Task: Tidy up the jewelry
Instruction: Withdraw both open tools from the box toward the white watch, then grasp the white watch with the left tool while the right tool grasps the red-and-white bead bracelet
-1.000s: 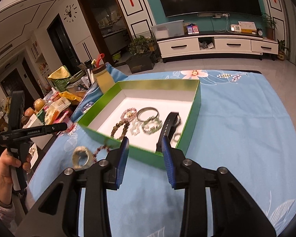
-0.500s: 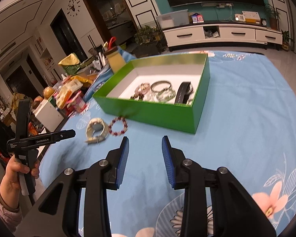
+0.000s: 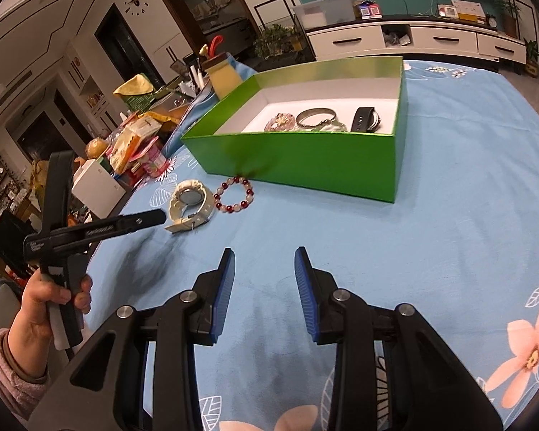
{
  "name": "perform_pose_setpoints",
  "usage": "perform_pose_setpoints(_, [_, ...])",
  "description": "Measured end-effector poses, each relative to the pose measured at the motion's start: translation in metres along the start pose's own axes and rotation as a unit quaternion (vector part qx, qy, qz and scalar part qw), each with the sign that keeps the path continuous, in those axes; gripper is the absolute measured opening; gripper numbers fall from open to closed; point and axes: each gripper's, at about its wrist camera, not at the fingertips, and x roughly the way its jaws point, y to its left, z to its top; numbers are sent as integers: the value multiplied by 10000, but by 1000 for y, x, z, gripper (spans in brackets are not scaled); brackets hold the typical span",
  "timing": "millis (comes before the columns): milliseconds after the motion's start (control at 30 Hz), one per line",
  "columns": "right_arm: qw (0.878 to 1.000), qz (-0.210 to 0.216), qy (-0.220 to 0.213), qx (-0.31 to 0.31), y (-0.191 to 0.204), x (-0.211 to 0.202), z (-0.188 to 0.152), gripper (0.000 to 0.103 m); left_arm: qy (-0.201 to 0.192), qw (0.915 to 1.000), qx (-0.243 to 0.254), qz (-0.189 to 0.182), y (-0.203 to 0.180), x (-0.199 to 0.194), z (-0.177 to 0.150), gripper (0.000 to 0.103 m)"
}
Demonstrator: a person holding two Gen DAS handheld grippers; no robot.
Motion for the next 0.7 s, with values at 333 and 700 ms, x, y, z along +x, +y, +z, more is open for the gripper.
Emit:
perform_pose_setpoints(333, [9999, 98, 93, -86, 6, 21, 11, 35, 157, 9993, 340, 50, -14, 29, 14, 17])
perform_pose_setpoints(700, [9989, 22, 345, -326, 21, 70, 32, 35, -132, 9998, -9, -135, 16, 12, 0, 11])
